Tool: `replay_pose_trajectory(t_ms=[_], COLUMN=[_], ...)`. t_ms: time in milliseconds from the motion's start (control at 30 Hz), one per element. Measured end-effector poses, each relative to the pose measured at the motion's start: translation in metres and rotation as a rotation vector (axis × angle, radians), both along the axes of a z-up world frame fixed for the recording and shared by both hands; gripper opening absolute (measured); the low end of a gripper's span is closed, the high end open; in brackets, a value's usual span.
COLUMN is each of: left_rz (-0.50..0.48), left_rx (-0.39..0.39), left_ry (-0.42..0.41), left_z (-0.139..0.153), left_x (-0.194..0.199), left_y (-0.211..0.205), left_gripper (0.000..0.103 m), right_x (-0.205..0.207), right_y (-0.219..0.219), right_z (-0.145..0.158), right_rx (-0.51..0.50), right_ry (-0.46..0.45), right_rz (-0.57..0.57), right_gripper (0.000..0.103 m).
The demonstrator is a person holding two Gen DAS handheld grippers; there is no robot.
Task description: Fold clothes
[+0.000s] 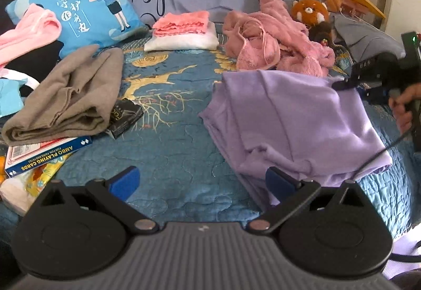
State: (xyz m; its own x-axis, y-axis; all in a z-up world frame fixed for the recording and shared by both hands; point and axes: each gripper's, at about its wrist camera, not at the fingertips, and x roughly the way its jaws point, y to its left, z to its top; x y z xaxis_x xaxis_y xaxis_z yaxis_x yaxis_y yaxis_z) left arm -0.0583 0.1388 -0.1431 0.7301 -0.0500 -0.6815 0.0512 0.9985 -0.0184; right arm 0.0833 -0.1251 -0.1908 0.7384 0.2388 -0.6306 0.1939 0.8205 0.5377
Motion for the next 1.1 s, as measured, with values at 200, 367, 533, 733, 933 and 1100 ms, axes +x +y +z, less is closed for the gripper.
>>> replay_pose_trajectory(t_ms=[200,367,533,733,933,1100], left_rz=[0.019,0.026,0.045,0.058,0.047,0.047], left_rx=[-0.021,-0.051,-0.065,-0.065,-0.064,-0.077], left_ry=[-0.027,-0.054,-0.032,-0.029,-0.046,-0.057], left_z=[0.003,0.007,0.005,0.004,0.007,0.011], left_x=[-0.003,-0.004,-0.002,-0.002,-0.005,-0.006], left_y=[0.004,0.008,0.011,0.012,0.01,0.01], left_gripper=[0.103,0.103,0.103,0.103,0.103,0.103], right_x=[-0.049,-0.092,-0.098,-0.099,-0.111,-0.124], right_y=[0.002,0.061,0.122,0.157,0.122,0.083], right_z=[0.044,0.054,0.022,0.003,0.037,0.035], right_rx=[-0.096,-0.201,-0.183,-0.247,-0.231,-0.367], right_ry=[-0.187,-0.269,-0.191,-0.119,-0.198,-0.131], right_rz=[0.013,0.449,0.673,0.733,0.581,0.306], right_gripper=[0.033,0.033,0.031,0.046,0.043,0.046])
